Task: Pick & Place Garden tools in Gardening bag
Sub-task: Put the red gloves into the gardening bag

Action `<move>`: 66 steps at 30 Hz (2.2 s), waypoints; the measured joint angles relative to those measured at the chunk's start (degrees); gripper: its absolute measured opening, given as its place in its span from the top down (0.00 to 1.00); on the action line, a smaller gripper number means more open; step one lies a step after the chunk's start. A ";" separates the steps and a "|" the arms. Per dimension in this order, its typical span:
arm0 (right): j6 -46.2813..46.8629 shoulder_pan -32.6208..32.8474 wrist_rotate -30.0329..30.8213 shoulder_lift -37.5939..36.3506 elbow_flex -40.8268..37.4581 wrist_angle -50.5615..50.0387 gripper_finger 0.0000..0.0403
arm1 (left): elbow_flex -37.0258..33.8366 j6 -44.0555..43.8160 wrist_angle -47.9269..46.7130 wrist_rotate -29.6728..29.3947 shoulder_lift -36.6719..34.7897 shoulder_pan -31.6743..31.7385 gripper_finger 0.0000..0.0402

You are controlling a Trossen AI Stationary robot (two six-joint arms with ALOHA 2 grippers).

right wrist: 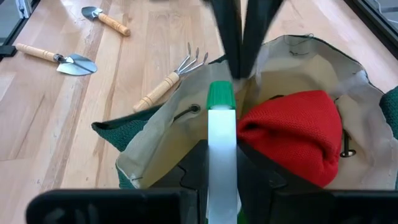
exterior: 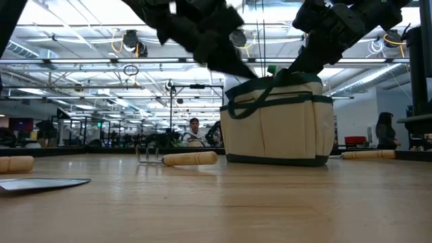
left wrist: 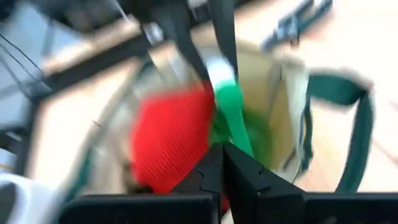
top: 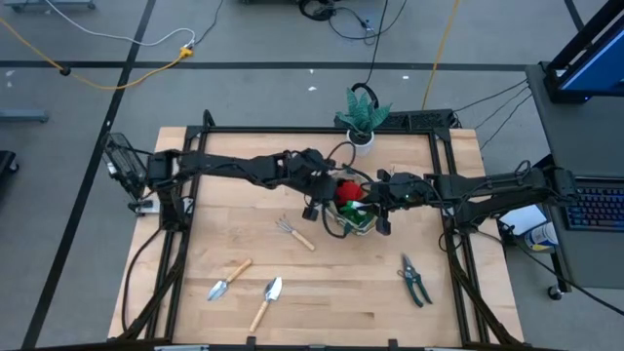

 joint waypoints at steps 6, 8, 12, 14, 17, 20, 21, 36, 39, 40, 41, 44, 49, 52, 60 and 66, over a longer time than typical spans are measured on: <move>0.00 0.00 0.00 0.00 0.00 0.00 0.86 | 0.02 -0.03 2.75 -4.66 -3.57 -0.41 0.99; 0.00 0.00 0.00 0.00 0.00 -0.01 0.86 | 0.02 -0.45 3.00 -4.79 -2.84 -0.23 0.99; 0.00 0.00 0.00 0.00 0.00 0.00 0.86 | 0.02 -0.34 6.72 -4.75 0.71 -0.32 0.98; 0.00 0.00 0.00 0.00 0.00 0.02 0.86 | 0.00 -0.08 8.67 -4.73 2.60 -0.35 0.97; 0.09 0.00 0.00 0.00 0.00 0.02 0.86 | 0.00 -0.50 10.55 -3.92 4.56 0.01 0.97; 0.10 0.00 0.00 0.00 0.00 0.02 0.86 | 0.00 -2.08 10.63 -0.50 6.44 0.47 0.99; 0.09 0.00 0.00 0.00 0.00 0.02 0.86 | 0.00 -2.53 10.55 0.28 7.19 0.56 0.99; 0.02 0.00 -0.19 0.00 0.00 0.04 0.86 | 0.09 -5.04 11.99 3.34 12.77 0.76 0.99; 0.02 0.00 -0.20 0.00 0.00 0.07 0.86 | 0.09 -6.22 11.87 3.39 12.77 0.76 0.96; 0.01 0.00 -0.21 0.00 0.00 0.08 0.86 | 0.09 -6.54 11.53 3.76 12.77 0.77 0.96; 0.02 0.00 -0.22 0.00 0.00 0.07 0.86 | 0.09 -6.64 10.86 4.16 12.77 0.78 0.95; 0.00 0.00 -0.30 0.00 0.00 0.09 0.86 | 0.09 -7.33 9.22 5.08 12.77 0.63 0.96; -0.22 -0.02 -2.12 0.00 0.00 0.28 0.86 | 0.09 -7.30 8.13 5.06 12.77 0.16 0.99; -0.20 -0.02 -3.47 0.00 0.00 0.64 0.86 | 0.09 -7.25 8.07 5.08 12.82 0.13 0.98; -0.92 -0.02 -4.26 0.02 -0.04 1.29 0.86 | 0.00 -7.93 8.19 4.83 12.08 0.01 0.91; -0.87 0.02 -4.92 0.04 -0.04 1.66 0.83 | -0.11 -7.09 6.25 2.26 9.25 -1.26 0.79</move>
